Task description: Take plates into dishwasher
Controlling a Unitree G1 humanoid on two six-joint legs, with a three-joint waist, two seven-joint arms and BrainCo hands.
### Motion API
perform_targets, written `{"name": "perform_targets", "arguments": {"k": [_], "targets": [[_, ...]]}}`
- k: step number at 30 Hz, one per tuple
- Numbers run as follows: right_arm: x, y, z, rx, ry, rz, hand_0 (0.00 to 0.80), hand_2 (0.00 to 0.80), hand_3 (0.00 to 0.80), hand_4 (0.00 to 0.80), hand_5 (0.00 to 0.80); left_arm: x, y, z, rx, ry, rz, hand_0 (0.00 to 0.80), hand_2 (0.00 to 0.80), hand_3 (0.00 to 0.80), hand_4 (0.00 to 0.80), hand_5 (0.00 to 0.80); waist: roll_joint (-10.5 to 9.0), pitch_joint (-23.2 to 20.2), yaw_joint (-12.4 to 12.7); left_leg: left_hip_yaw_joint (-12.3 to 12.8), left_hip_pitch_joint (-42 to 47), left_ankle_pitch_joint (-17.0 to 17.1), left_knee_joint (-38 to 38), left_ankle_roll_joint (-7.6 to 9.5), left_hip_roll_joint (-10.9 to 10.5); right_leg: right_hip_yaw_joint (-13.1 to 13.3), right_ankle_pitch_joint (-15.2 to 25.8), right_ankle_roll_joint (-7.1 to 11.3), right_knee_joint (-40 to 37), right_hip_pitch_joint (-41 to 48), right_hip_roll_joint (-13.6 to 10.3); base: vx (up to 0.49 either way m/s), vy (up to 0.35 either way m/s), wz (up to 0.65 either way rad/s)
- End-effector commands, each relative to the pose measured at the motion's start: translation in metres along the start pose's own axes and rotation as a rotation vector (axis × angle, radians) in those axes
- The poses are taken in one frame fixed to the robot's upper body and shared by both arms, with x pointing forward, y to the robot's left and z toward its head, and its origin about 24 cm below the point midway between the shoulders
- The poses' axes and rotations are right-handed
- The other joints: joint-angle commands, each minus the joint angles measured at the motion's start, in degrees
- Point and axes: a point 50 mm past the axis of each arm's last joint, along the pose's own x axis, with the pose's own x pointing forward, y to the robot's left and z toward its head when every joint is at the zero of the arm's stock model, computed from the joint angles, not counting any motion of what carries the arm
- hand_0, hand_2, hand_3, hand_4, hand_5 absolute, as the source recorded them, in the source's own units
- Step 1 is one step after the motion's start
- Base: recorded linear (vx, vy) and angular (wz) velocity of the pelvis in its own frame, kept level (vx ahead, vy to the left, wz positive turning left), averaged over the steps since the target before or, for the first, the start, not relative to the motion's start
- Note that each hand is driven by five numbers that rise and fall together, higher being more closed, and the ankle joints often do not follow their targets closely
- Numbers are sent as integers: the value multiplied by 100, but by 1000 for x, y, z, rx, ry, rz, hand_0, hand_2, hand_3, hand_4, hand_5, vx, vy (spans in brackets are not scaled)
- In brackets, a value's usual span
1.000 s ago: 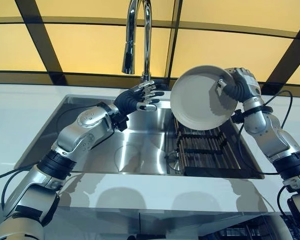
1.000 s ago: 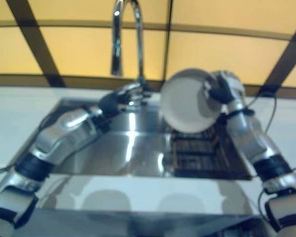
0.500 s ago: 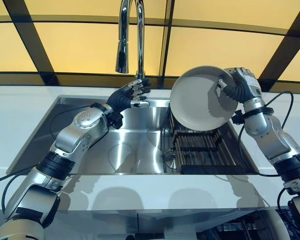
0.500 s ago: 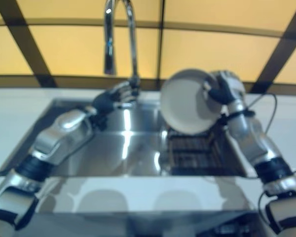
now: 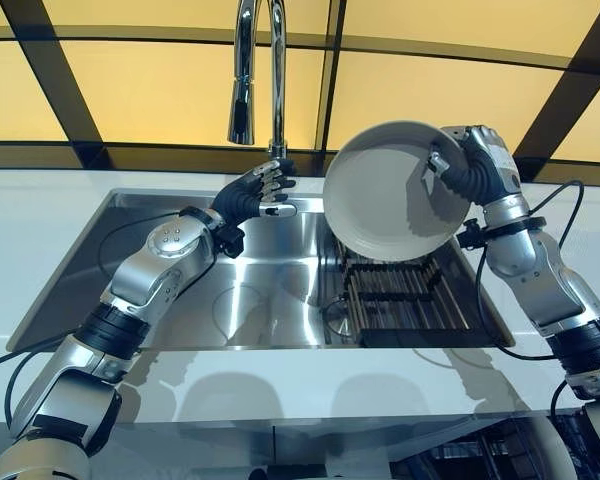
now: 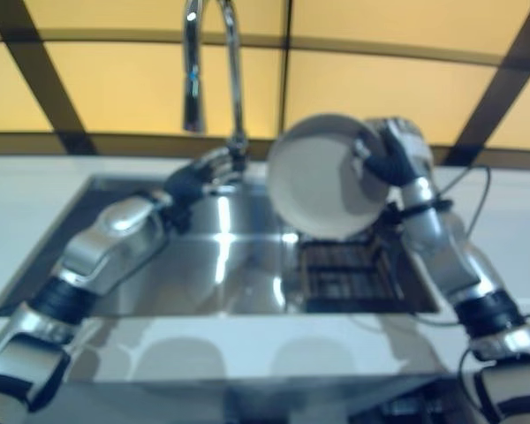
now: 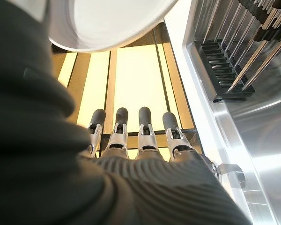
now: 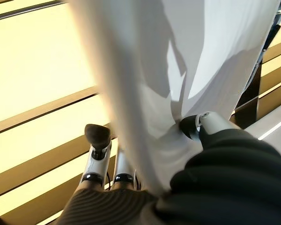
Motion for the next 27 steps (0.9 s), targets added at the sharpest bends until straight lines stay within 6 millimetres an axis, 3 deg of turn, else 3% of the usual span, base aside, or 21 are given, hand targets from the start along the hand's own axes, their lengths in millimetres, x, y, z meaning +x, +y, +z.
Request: {"name": "perform_targets", "arguments": {"k": [1, 27], "targets": [[18, -38, 17, 24, -104, -158, 800, 800, 800, 800, 800, 11, 9, 5, -13, -26, 47, 0, 0, 0, 0, 0, 317, -191, 49, 273, 353, -681, 27, -50, -67, -5, -145, 143, 124, -50, 417, 0, 0, 0], [37, -16, 58, 163, -234, -112, 800, 800, 800, 800, 800, 40, -43, 7, -50, 14, -193, 0, 0, 0, 0, 0, 310, -225, 25, 284, 340, -671, 27, -40, -66, 38, -120, 142, 86, -49, 419, 1, -2, -2]]}}
